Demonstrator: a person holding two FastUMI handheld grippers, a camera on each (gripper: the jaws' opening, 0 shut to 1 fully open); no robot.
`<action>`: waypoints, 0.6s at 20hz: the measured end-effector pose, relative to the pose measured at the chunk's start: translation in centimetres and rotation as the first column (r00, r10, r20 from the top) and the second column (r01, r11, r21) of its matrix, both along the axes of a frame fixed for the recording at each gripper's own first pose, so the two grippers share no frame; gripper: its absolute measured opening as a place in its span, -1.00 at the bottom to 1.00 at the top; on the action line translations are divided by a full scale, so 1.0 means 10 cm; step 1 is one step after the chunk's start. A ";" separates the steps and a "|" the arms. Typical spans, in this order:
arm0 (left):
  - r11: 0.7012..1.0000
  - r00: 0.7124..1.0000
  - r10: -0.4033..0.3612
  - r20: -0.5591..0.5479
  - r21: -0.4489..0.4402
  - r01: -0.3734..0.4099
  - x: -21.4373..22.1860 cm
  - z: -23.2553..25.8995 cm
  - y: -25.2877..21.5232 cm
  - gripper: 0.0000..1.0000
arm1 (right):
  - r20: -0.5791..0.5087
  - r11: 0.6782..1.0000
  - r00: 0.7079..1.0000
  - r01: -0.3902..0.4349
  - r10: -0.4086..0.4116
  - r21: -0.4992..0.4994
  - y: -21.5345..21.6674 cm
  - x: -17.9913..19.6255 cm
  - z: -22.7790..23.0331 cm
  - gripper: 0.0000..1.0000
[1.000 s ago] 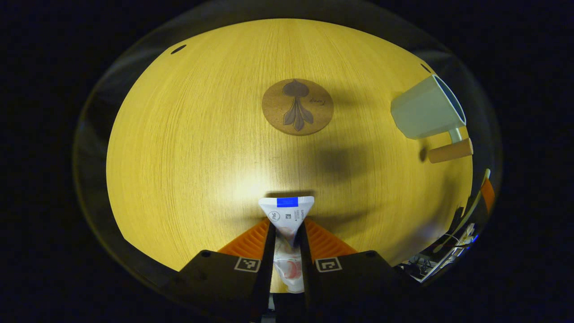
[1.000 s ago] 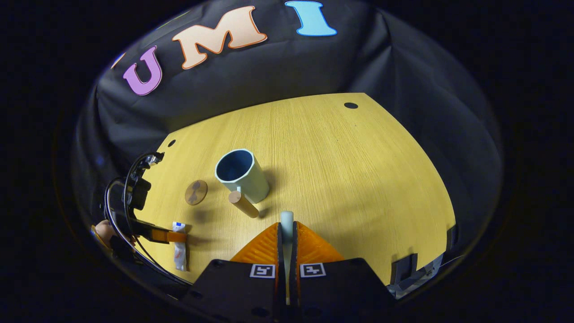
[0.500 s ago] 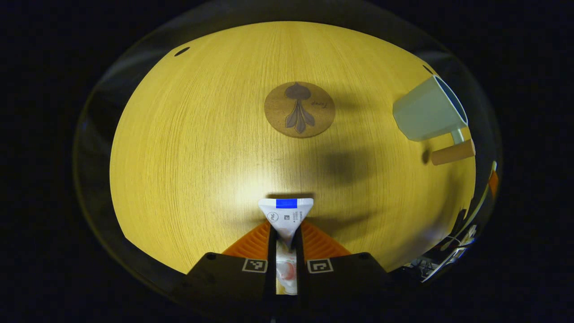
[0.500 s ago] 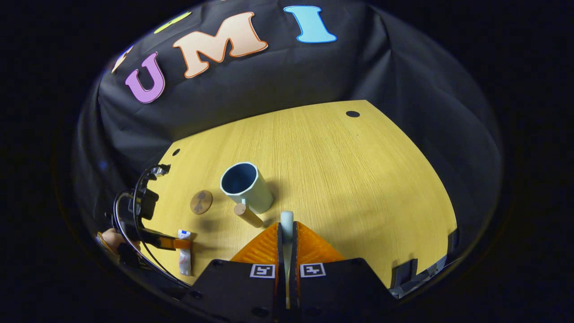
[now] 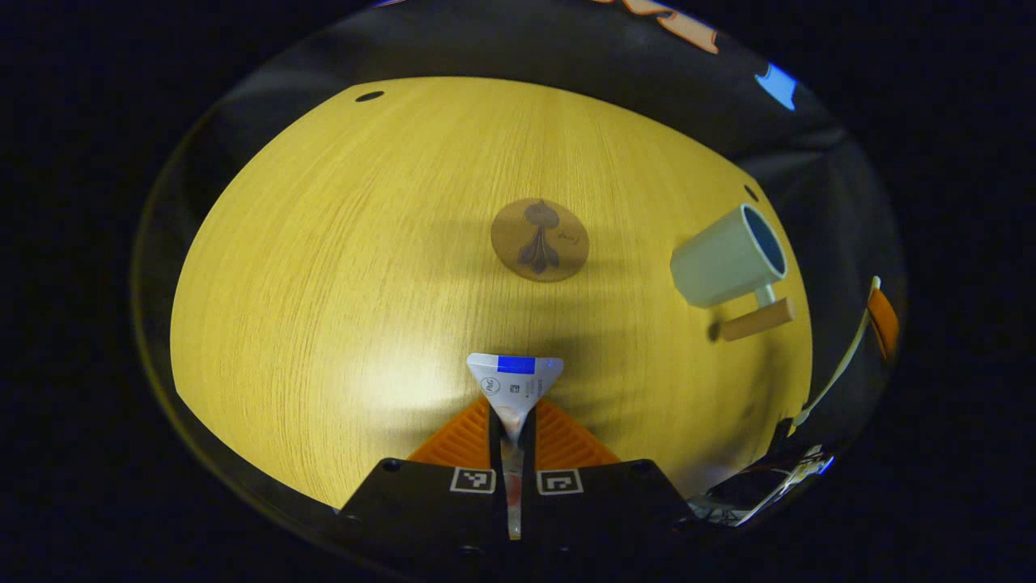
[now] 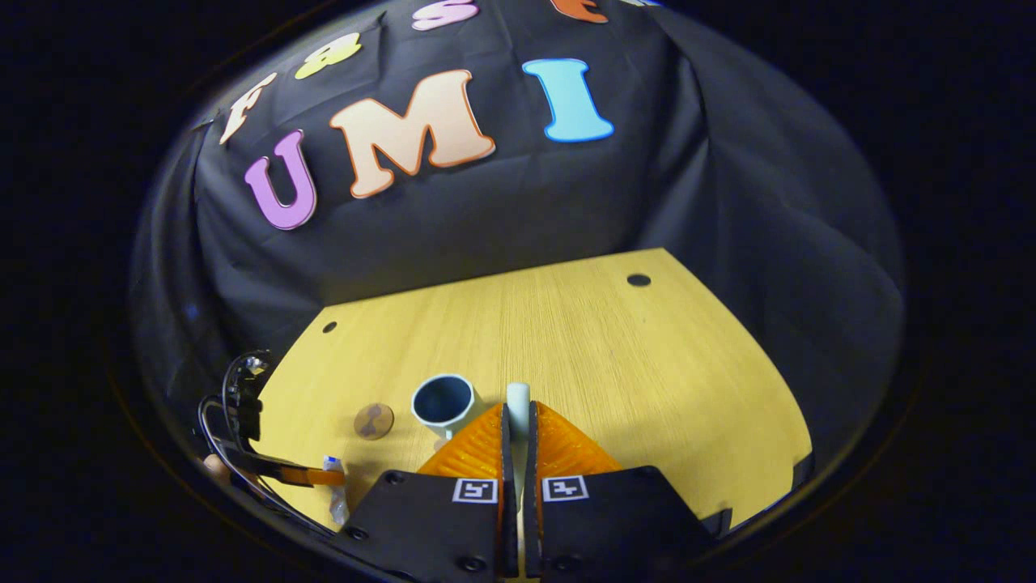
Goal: Put the toothbrush and toothpaste on the desktop into the cup, then pick up the cup and place it on the coaster on the desktop.
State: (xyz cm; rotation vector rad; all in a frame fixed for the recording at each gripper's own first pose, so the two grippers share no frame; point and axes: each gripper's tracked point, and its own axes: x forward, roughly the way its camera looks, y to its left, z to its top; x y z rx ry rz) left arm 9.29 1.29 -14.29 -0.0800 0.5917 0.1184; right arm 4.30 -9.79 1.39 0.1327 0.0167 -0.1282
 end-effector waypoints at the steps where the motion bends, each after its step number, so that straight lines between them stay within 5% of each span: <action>1: 1.000 0.999 0.007 0.050 -0.013 -0.006 -0.02 0.16 0.01 -0.92 | 0.033 1.000 0.999 -0.021 0.022 -0.013 0.04 0.01 0.14 -0.89; 6: 0.993 0.963 -0.093 0.253 -0.047 0.108 0.03 0.94 -0.24 -0.92 | 0.159 0.986 0.978 -0.113 0.133 -0.125 0.30 0.25 0.64 -0.89; 12: 0.957 0.836 -0.268 0.480 0.231 0.175 0.06 1.72 -0.59 -0.92 | 0.263 0.966 0.942 -0.158 0.209 -0.204 0.49 0.66 0.97 -0.89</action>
